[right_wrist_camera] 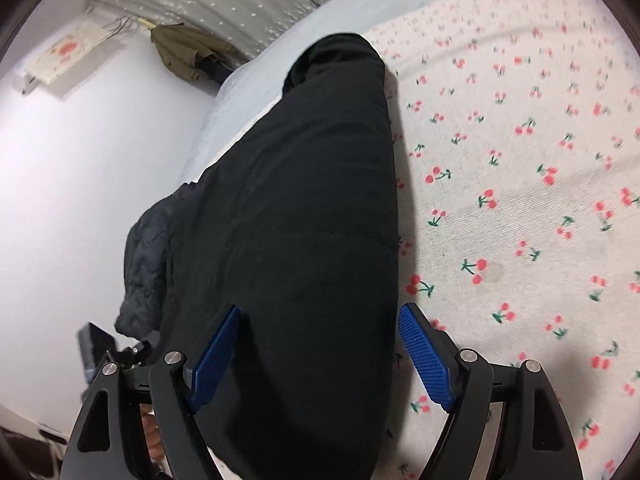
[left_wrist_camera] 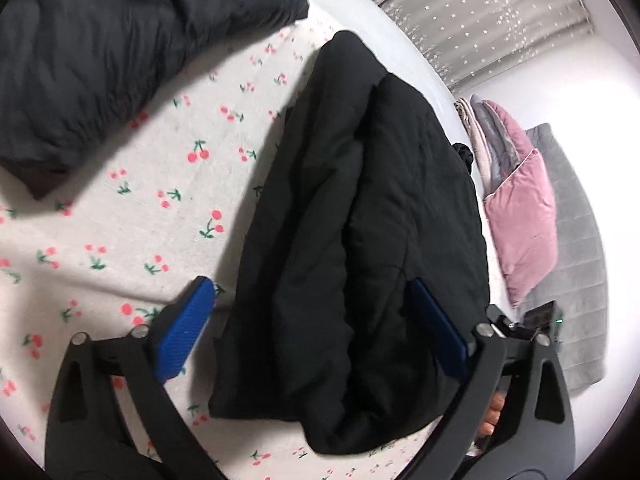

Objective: Fold large clothes

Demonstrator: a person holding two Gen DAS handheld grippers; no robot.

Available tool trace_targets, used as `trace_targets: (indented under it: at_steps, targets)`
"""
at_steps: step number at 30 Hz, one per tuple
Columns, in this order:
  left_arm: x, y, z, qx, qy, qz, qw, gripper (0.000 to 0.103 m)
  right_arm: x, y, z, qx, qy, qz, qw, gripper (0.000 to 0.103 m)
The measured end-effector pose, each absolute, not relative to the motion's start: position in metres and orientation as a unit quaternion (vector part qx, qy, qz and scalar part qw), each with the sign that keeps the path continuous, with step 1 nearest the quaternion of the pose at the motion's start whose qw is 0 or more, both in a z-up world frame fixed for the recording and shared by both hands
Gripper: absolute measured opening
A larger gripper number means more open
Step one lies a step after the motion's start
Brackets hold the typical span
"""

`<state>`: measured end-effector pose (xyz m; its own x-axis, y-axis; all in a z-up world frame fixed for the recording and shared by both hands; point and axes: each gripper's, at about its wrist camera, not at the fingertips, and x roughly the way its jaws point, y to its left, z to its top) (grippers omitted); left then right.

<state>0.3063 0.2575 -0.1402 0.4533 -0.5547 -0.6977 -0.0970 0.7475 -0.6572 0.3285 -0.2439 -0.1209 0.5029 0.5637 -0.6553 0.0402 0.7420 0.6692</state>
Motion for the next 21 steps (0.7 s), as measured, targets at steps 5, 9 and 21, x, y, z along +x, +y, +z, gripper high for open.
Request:
trace_targets:
  at_steps: [5, 9, 21]
  targets:
    - [0.314, 0.246, -0.145, -0.321, 0.507, -0.167, 0.782, 0.102, 0.338, -0.245, -0.137, 0.35, 0.478, 0.177, 0.786, 0.089]
    - [0.322, 0.237, -0.146, -0.308, 0.51, -0.173, 0.784, 0.102, 0.341, -0.246, -0.148, 0.37, 0.471, 0.189, 0.778, 0.092]
    - [0.321, 0.226, -0.136, -0.287, 0.485, -0.179, 0.806, 0.056, 0.346, -0.217, -0.129, 0.284, 0.474, 0.181, 0.814, 0.071]
